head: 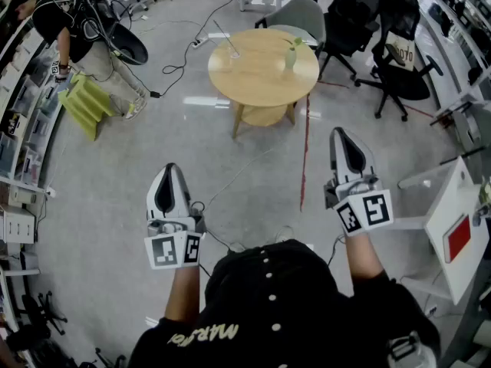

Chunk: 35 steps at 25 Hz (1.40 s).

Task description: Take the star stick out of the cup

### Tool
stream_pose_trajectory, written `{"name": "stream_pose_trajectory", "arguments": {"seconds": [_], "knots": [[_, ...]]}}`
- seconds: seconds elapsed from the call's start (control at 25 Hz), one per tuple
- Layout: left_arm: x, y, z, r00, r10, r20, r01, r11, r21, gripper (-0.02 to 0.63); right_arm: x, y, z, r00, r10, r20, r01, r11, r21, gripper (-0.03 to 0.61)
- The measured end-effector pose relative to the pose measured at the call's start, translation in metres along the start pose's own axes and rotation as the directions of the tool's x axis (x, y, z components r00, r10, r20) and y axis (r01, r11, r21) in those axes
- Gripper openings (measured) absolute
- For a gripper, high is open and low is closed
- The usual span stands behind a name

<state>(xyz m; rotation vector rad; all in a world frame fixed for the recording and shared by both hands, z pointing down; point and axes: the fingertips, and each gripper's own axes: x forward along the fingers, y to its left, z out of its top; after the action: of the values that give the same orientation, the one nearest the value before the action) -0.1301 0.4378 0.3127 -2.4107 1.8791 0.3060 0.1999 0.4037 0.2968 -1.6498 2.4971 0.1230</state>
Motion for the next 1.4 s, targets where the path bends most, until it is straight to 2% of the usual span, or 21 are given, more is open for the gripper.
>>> {"name": "stream_pose_trajectory", "arguments": {"seconds": [0.12,0.32,0.6,0.64,0.72,0.92,1.12,1.4], "knots": [[-0.003,-0.001,-0.002,1.0,0.0,-0.003,0.0,1.0,0.0,0.003,-0.002,0.002,-0.003,1.0,0.002,-0.004,-0.002,1.0,0.001,-0.008],[-0.001,-0.009,-0.004,1.0,-0.002,-0.01,0.002,1.0,-0.008,0.003,-0.01,-0.002,0.0,0.999,0.021,0.043,-0.024,0.998,0.054,-0.005],[0.0,-0.021,-0.005,1.0,-0.01,-0.019,0.01,1.0,-0.008,0.003,-0.017,-0.005,-0.004,0.999,0.021,0.032,-0.022,1.0,0.018,0.005],[0.001,-0.025,-0.006,1.0,-0.009,-0.02,0.008,1.0,-0.006,0.003,-0.018,-0.008,-0.005,0.999,0.033,0.032,-0.034,0.999,0.026,0.047],[0.006,-0.036,-0.01,1.0,0.0,-0.02,0.0,1.0,-0.007,0.003,-0.018,-0.02,-0.007,0.997,0.067,0.033,-0.068,0.997,0.048,0.235],[0.02,-0.06,-0.019,0.999,0.034,-0.029,-0.034,0.999,-0.017,0.003,-0.022,-0.049,-0.013,0.997,0.065,0.044,-0.067,0.997,0.046,0.241],[0.029,-0.052,-0.014,0.997,0.065,-0.028,-0.066,0.998,-0.009,0.003,-0.003,-0.056,-0.015,0.997,0.063,0.047,-0.066,0.997,0.045,0.242],[0.072,-0.033,-0.027,0.998,0.049,-0.047,-0.05,0.999,-0.021,0.003,0.035,-0.064,-0.036,0.998,0.068,0.013,-0.069,0.996,0.059,0.244]]}}
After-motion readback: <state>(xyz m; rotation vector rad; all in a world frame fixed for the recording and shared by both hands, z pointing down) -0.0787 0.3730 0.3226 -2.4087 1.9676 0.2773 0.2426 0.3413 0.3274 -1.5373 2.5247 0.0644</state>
